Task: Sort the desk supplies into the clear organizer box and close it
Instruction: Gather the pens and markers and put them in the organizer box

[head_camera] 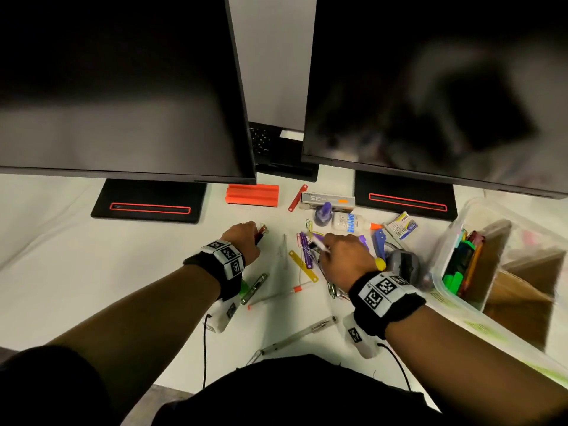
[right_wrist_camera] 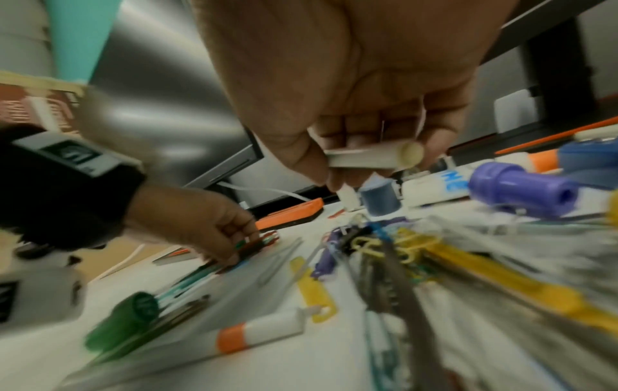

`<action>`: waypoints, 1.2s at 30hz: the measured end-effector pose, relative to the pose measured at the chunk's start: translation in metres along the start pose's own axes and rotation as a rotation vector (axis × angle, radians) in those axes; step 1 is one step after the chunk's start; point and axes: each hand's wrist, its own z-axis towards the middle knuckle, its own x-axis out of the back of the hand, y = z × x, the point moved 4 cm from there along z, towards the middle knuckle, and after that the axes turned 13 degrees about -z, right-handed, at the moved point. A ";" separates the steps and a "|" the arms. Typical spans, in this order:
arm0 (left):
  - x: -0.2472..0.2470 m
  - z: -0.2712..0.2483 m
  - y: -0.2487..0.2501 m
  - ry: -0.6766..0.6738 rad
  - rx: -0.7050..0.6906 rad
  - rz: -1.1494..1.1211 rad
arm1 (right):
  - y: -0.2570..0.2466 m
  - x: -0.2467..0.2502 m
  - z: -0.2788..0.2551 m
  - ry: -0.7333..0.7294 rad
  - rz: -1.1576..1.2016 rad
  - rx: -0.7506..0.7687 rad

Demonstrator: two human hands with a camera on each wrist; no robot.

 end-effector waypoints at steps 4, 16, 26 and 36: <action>0.002 -0.003 -0.001 0.013 0.004 -0.124 | -0.030 -0.016 -0.001 -0.092 0.048 0.249; 0.015 -0.009 -0.013 0.100 -0.027 -0.362 | -0.056 -0.040 -0.008 -0.318 -0.197 0.450; 0.006 -0.027 0.013 -0.003 -0.209 -0.179 | -0.045 -0.037 -0.040 -0.394 -0.225 0.512; -0.034 -0.037 0.050 -0.179 -0.397 0.010 | -0.024 -0.050 -0.065 -0.466 -0.223 0.479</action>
